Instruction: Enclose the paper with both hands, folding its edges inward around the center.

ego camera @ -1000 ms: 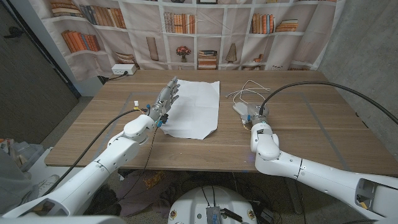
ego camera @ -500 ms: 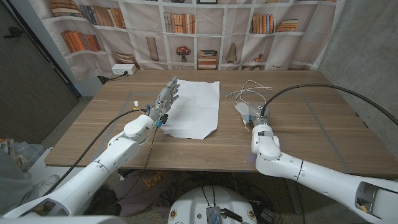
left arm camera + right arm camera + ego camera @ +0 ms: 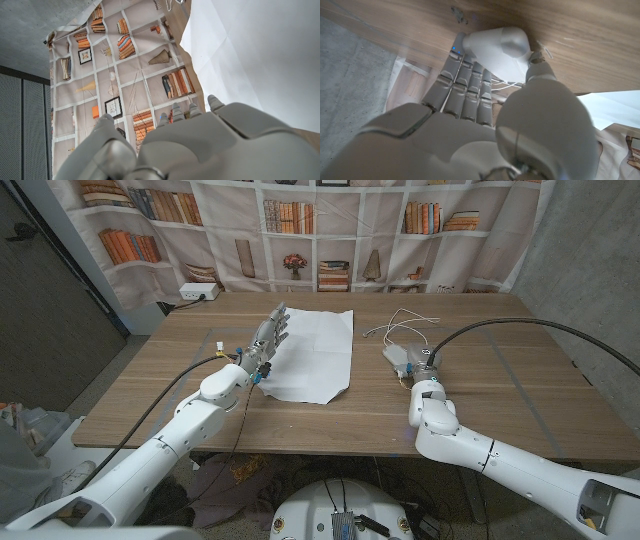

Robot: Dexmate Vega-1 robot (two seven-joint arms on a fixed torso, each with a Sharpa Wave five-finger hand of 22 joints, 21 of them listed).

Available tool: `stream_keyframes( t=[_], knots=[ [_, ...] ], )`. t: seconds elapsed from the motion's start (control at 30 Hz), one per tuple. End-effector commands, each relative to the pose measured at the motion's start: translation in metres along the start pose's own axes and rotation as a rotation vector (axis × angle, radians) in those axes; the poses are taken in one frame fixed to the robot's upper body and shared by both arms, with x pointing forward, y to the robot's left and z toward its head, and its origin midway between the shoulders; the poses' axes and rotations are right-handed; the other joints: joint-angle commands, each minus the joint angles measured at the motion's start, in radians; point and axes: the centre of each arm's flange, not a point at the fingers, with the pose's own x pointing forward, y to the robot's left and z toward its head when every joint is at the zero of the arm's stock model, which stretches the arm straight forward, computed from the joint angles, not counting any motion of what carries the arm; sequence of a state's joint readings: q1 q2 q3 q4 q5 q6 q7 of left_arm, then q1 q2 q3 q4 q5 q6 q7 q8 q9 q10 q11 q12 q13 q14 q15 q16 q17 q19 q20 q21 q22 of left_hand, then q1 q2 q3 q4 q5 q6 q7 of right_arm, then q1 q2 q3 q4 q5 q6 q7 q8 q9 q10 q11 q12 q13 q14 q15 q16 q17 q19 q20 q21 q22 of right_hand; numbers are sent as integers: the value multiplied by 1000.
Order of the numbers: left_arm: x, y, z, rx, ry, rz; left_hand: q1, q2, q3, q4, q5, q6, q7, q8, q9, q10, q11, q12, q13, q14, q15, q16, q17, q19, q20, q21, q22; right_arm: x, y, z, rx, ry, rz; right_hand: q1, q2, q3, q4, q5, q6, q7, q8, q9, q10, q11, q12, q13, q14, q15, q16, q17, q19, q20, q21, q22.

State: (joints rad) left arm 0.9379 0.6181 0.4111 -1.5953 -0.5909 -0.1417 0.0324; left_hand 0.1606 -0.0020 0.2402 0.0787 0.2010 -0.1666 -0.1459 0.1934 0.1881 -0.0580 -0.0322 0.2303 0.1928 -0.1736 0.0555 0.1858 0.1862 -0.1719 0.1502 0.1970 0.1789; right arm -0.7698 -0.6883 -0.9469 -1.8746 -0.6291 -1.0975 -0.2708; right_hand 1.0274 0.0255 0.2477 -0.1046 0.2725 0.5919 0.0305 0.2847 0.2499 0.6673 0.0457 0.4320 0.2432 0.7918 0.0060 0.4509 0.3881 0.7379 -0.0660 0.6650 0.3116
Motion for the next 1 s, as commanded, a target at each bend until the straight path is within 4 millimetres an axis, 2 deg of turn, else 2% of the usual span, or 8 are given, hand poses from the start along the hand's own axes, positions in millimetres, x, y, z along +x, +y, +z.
stream_keyframes(
  t=[0.03, 0.43, 1.0],
  knots=[
    [3, -4, 0, 10, -14, -28, -3, 5, -6, 2, 4, -5, -2, 4, 2, -4, 1, -6, 3, -80, -4, 6, 3, -12, 0, 3, 5, 1, -24, 0, 77, -30, -47, 151, 159, 136, -55, 20, 60, -39, 8, 2, 107, -102, -6, 3, 103, -246, 1, 25, 14, -112, 13, 4],
    [0, -8, 1, 0, -16, -13, -4, 4, -8, 3, 4, -4, 0, 4, 2, -4, 4, -6, 3, -83, -2, 5, 3, -17, -1, 1, 5, 3, -38, 5, 133, -72, -60, 157, 161, 146, -48, 30, 65, -38, 6, 2, 124, -102, -9, -1, 115, -245, -2, 27, 15, -111, 36, 10],
    [-9, -12, 1, 0, -14, 3, -6, 3, -12, 4, 4, -4, 0, 4, 2, -3, 2, -7, 3, -85, -2, 5, 3, -23, -2, 0, 5, 18, -50, 27, 160, -144, -80, 162, 155, 154, -47, 40, 68, -36, 3, 2, 131, -100, -13, -3, 121, -245, -8, 27, 13, -112, 56, 12]
  ],
)
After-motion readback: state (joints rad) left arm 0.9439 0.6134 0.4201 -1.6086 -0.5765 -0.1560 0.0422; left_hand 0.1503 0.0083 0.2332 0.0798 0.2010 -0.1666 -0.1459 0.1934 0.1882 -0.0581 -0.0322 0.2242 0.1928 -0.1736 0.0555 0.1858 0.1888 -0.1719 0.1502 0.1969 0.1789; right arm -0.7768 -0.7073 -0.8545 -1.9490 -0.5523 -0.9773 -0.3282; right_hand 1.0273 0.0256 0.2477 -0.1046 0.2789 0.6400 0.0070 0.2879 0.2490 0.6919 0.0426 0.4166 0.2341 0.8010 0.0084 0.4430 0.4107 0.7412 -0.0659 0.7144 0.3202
